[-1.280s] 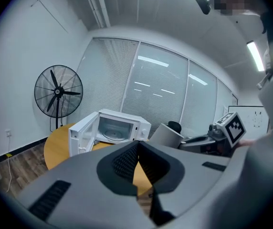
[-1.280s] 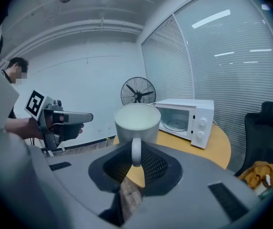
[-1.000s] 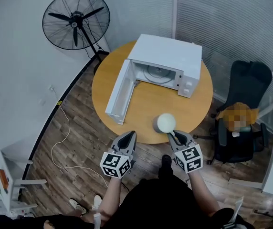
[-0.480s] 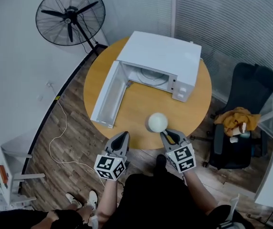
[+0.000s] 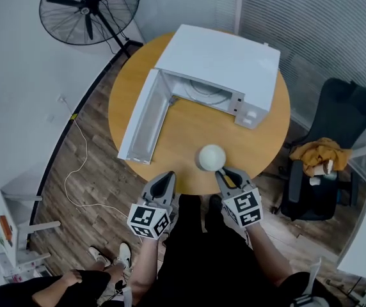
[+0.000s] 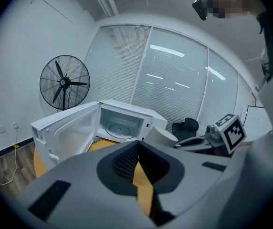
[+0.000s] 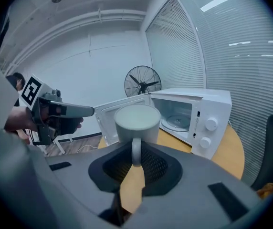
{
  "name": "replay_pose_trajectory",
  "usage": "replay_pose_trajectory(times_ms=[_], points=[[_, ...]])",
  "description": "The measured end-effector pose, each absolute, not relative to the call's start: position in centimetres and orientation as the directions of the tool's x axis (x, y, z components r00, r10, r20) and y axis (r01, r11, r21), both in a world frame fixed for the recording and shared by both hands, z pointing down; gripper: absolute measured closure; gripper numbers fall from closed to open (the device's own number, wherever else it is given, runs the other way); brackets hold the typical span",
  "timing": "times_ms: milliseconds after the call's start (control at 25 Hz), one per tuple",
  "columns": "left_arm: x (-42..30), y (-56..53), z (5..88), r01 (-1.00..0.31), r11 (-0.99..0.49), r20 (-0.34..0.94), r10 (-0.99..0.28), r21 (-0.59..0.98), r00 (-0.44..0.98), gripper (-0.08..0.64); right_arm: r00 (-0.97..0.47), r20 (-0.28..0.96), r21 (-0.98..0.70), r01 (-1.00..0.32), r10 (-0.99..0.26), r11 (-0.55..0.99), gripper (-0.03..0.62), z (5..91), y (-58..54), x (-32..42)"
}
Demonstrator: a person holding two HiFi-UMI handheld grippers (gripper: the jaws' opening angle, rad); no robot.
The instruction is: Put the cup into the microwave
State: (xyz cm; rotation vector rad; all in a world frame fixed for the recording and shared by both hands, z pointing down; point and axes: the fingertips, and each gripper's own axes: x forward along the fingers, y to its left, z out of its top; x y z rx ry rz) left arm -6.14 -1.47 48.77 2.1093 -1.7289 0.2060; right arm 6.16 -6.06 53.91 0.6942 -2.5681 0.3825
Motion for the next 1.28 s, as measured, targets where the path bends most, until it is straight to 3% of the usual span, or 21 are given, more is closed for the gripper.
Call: replay_pose_trajectory(times_ms=[680,1280], points=[[-8.2,-13.2,48.8,-0.874,-0.421,0.312,-0.819,0.242,0.481,0.566,-0.601,0.501,-0.096,-0.754,-0.623,0.650,0.537,52.7,-14.4,3.5],[-6.8,-17.2,50.4,-0.770,-0.579,0.310,-0.705,0.269,0.638,0.566,-0.469,0.563,-0.057,-0.843,-0.680,0.535,0.537,56.4,-18.6,1.6]])
